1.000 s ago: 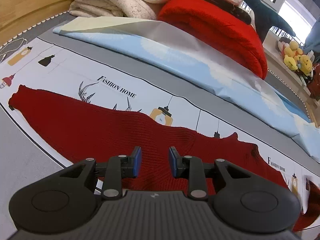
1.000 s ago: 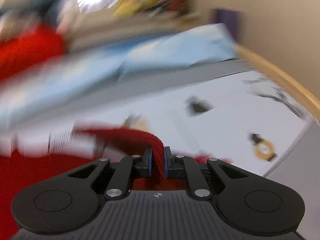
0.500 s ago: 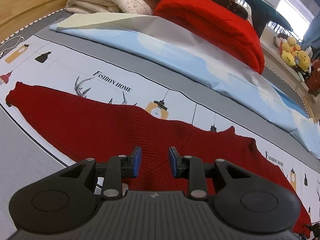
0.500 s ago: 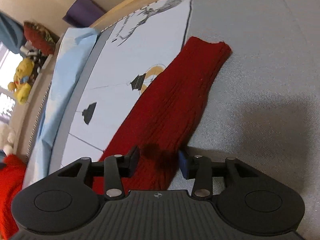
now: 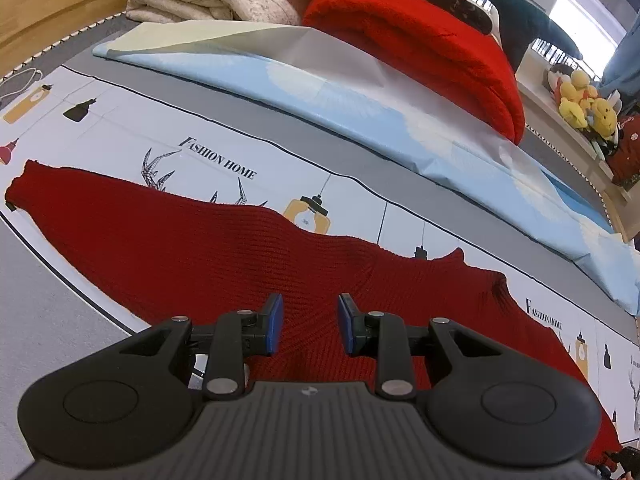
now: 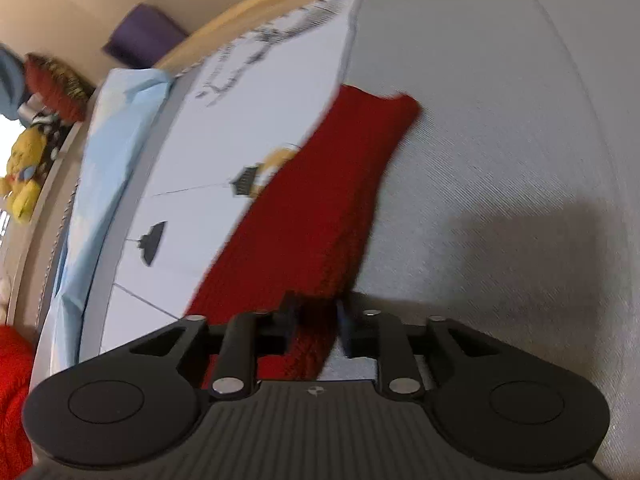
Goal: Fold small clothes
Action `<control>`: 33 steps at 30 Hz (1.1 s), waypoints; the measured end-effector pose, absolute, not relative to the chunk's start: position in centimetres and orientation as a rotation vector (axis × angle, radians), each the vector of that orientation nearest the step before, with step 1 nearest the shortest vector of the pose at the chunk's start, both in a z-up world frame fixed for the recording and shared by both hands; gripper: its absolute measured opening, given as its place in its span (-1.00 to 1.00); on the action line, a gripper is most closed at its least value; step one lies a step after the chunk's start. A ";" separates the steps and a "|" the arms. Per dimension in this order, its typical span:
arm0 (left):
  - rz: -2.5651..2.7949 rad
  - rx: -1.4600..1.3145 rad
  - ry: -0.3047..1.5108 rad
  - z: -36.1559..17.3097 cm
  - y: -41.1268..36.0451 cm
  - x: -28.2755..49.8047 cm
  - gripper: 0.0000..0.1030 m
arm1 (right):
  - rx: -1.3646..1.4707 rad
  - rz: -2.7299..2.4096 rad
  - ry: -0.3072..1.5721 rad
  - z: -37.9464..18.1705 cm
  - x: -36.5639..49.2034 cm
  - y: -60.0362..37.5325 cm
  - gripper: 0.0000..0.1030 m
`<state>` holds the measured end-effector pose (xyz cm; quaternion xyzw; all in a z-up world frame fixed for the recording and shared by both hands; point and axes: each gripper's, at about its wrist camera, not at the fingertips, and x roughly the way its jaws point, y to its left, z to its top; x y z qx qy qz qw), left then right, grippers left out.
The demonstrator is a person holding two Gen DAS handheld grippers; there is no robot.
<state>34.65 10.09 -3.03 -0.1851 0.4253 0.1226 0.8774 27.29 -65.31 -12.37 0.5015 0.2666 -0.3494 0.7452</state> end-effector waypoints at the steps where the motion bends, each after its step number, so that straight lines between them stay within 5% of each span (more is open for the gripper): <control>1: 0.257 -0.389 0.885 -3.0 10.2 34.6 -0.36 | 1.095 -0.766 0.585 -12.3 27.4 -65.3 -0.43; 3: 0.260 -0.395 0.884 -2.9 10.5 34.5 -0.36 | 1.099 -0.795 0.596 -12.5 27.3 -65.4 -0.68; 8: 0.269 -0.418 0.873 -2.4 11.4 34.0 -0.36 | 0.710 -0.818 0.585 -8.3 30.1 -61.1 -0.73; 13: 0.282 -0.447 0.855 -1.6 13.0 33.6 -0.36 | 0.181 -0.424 0.324 1.6 32.8 -46.1 -0.74; 17: 0.290 -0.477 0.850 -1.3 14.1 33.4 -0.36 | 0.079 0.111 0.182 5.2 30.0 -32.6 -0.68; 21: 0.285 -0.513 0.852 -1.2 14.7 33.4 -0.36 | 0.216 0.538 0.442 2.7 29.4 -24.1 -0.17; 28: 0.276 -0.544 0.861 -1.3 15.0 33.6 -0.36 | 0.340 0.343 0.941 1.1 30.6 -21.9 -0.12; 33: 0.267 -0.522 0.878 -1.9 14.0 33.7 -0.36 | 0.554 0.255 0.868 1.3 30.5 -27.6 0.07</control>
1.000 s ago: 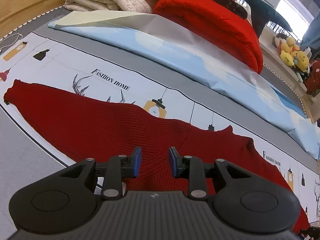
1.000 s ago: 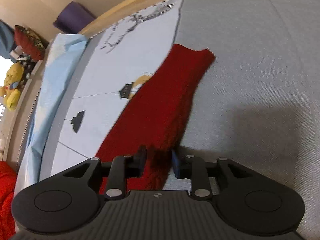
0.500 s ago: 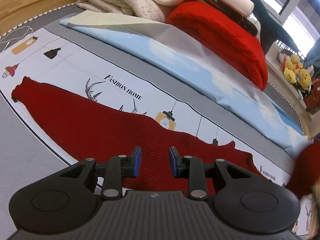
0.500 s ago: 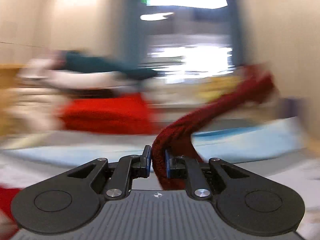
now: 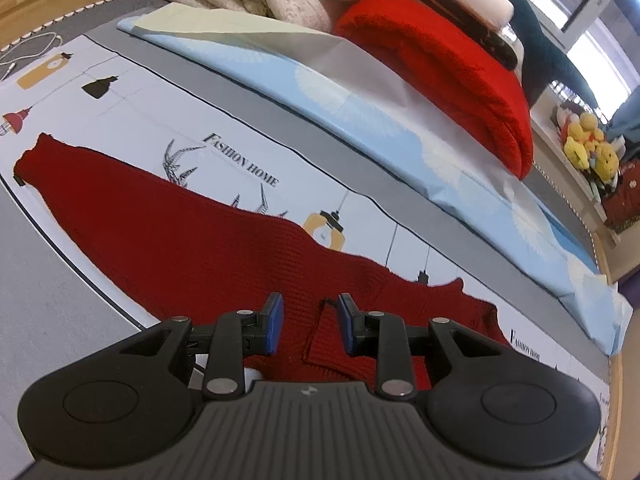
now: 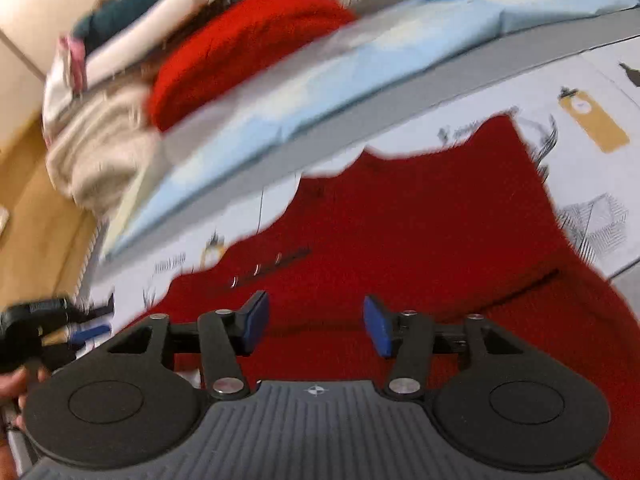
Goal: Fold small clothes
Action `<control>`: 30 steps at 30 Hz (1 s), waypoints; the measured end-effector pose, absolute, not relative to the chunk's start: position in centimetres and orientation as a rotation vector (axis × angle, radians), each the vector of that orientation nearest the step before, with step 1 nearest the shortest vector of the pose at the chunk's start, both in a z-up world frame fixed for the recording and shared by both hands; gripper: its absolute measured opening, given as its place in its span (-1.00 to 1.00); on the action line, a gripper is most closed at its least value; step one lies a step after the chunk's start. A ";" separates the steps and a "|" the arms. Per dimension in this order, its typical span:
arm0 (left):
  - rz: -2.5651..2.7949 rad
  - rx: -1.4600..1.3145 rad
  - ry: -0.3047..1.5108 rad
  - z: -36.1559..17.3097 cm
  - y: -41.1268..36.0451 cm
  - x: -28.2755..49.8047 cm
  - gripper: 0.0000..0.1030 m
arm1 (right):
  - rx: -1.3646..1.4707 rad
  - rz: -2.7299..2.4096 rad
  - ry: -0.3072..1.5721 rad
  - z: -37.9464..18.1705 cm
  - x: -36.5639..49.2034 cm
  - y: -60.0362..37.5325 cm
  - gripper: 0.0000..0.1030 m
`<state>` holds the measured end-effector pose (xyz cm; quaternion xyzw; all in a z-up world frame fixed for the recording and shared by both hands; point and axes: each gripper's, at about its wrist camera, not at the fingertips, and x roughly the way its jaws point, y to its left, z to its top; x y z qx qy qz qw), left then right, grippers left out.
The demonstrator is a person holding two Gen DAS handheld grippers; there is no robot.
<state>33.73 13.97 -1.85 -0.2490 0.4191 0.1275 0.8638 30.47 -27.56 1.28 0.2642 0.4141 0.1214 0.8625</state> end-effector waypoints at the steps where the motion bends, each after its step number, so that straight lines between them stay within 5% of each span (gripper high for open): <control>1: 0.264 -0.511 0.881 -1.9 13.6 33.8 -0.36 | 0.546 0.210 0.865 0.5 30.8 -28.5 0.06; 9: 0.249 -0.470 0.901 -2.7 11.3 34.6 -0.36 | 0.991 -0.228 1.046 -8.8 33.6 -36.6 0.03; 11: 0.244 -0.463 0.905 -2.9 10.9 34.9 -0.36 | 1.025 -0.284 1.028 -9.1 33.5 -37.7 -0.25; 12: 0.242 -0.460 0.906 -3.0 10.7 35.0 -0.36 | 1.037 -0.296 1.006 -9.2 33.3 -38.0 -0.73; 13: 0.239 -0.460 0.908 -3.0 10.7 35.0 -0.36 | 1.047 -0.297 0.988 -9.3 33.5 -38.3 -0.74; 19: 0.226 -0.454 0.909 -3.1 10.4 35.1 -0.36 | 0.947 -0.369 0.894 -8.1 33.5 -39.8 -0.73; 25: 0.228 -0.455 0.906 -3.0 10.6 35.0 -0.36 | 0.920 -0.357 1.029 -9.1 33.9 -39.1 -0.29; 30: 0.231 -0.451 0.907 -3.1 10.6 34.9 -0.36 | 0.715 -0.205 0.886 -4.4 33.5 -35.6 -0.29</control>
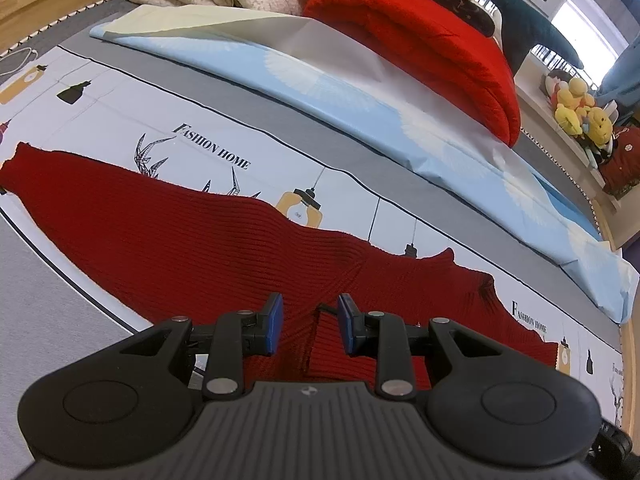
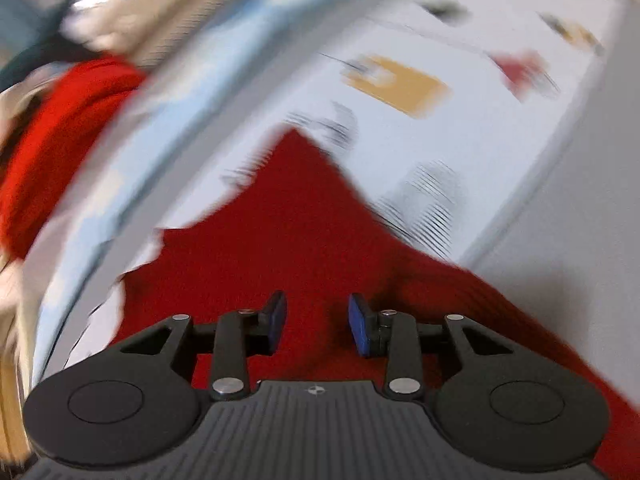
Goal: Fold small clothes
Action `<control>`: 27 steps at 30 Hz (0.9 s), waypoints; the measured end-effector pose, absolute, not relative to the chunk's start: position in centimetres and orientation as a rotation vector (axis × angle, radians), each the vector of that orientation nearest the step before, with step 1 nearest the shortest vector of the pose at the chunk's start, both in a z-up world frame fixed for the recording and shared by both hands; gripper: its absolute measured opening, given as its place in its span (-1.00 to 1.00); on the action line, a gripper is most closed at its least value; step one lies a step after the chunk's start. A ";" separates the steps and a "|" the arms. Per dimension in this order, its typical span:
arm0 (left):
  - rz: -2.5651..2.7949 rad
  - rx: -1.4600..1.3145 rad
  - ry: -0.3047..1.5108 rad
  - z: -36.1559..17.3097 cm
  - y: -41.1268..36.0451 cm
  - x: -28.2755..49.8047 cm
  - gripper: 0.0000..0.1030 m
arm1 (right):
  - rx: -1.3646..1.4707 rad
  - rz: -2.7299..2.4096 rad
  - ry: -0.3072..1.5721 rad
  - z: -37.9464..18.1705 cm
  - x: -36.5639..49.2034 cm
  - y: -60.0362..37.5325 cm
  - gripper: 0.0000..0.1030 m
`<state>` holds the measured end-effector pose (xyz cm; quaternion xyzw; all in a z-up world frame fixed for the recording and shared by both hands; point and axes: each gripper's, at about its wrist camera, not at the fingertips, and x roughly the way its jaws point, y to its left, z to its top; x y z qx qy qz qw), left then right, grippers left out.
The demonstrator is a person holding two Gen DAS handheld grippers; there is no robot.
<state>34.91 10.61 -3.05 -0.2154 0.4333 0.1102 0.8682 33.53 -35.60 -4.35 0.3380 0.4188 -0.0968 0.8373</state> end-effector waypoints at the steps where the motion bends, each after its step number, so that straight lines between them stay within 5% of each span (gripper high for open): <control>1: 0.231 -0.449 0.907 -3.0 10.6 34.9 -0.36 | 0.674 -0.188 0.851 -4.0 33.7 -35.3 -0.27; 4: 0.232 -0.445 0.912 -3.1 10.6 34.8 -0.36 | 0.596 -0.216 0.856 -5.7 35.2 -35.8 -0.10; 8: 0.232 -0.442 0.913 -3.1 10.9 34.9 -0.36 | 0.716 -0.275 1.063 -9.6 35.4 -37.3 -0.19; 14: 0.229 -0.442 0.913 -3.1 11.0 34.8 -0.36 | 0.596 -0.170 0.982 -7.7 35.3 -35.5 0.34; 17: 0.233 -0.440 0.915 -3.1 11.3 34.8 -0.36 | 0.573 -0.229 1.127 -9.8 35.7 -35.8 0.26; 21: 0.246 -0.419 0.911 -3.1 11.9 34.7 -0.36 | 0.484 -0.116 1.026 -5.6 34.9 -33.6 0.29; 24: 0.261 -0.410 0.919 -3.4 12.4 34.6 -0.36 | 0.328 -0.019 0.945 -2.4 33.9 -31.2 0.51; 27: 0.274 -0.405 0.922 -3.5 12.7 34.4 -0.15 | 0.211 0.009 0.909 -0.8 32.7 -29.7 0.56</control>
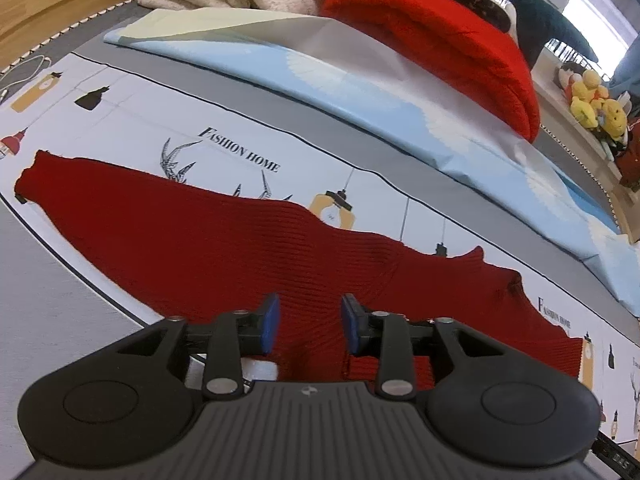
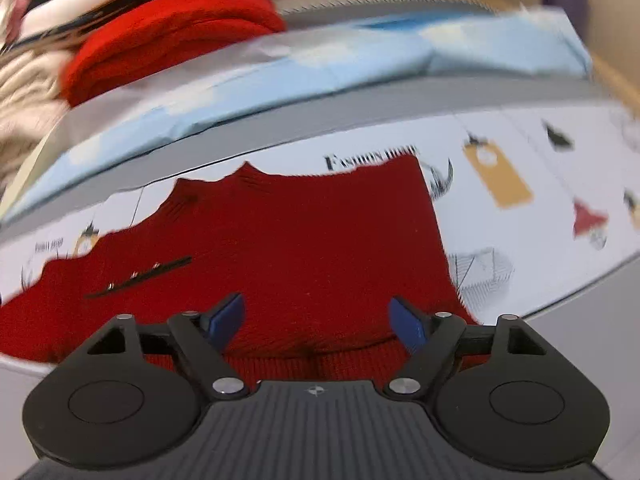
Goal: Fold small clothes
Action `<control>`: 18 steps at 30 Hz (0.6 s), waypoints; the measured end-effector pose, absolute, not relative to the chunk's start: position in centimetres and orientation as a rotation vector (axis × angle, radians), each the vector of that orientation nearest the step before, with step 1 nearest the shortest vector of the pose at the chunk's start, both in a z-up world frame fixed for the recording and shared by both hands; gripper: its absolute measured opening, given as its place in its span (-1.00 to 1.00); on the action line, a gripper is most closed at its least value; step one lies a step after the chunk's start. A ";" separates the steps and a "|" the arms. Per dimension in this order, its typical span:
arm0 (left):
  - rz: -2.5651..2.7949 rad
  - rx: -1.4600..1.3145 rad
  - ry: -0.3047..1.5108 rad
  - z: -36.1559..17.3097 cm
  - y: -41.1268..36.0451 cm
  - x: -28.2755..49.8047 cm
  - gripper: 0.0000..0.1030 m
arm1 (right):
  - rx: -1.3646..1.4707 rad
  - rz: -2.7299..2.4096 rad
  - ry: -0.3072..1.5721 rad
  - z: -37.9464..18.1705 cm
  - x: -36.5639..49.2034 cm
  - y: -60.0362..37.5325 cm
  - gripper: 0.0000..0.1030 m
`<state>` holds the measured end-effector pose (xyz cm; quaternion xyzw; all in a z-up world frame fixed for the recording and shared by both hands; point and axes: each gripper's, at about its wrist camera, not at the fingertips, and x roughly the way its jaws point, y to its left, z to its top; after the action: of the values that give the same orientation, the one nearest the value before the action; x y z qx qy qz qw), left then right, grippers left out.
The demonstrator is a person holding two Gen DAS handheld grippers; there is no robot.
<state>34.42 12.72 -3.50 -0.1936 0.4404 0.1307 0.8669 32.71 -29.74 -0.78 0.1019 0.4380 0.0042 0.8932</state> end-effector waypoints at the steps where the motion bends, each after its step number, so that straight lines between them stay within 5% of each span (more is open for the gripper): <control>1: 0.274 -0.408 0.918 -3.5 12.8 34.4 -0.03 | 0.197 0.014 0.906 -0.6 32.6 -29.6 0.56; 9: 0.260 -0.369 0.871 -3.3 12.0 34.2 0.58 | 0.177 -0.002 0.841 1.8 30.6 -29.5 0.57; 18: 0.300 -0.305 0.803 -3.0 12.1 34.0 0.61 | 0.194 -0.037 0.820 2.2 30.2 -30.5 0.60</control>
<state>34.02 12.13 -3.00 -0.1471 0.3880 0.1448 0.8982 30.23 -30.54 2.21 0.0942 0.3980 -0.0182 0.9124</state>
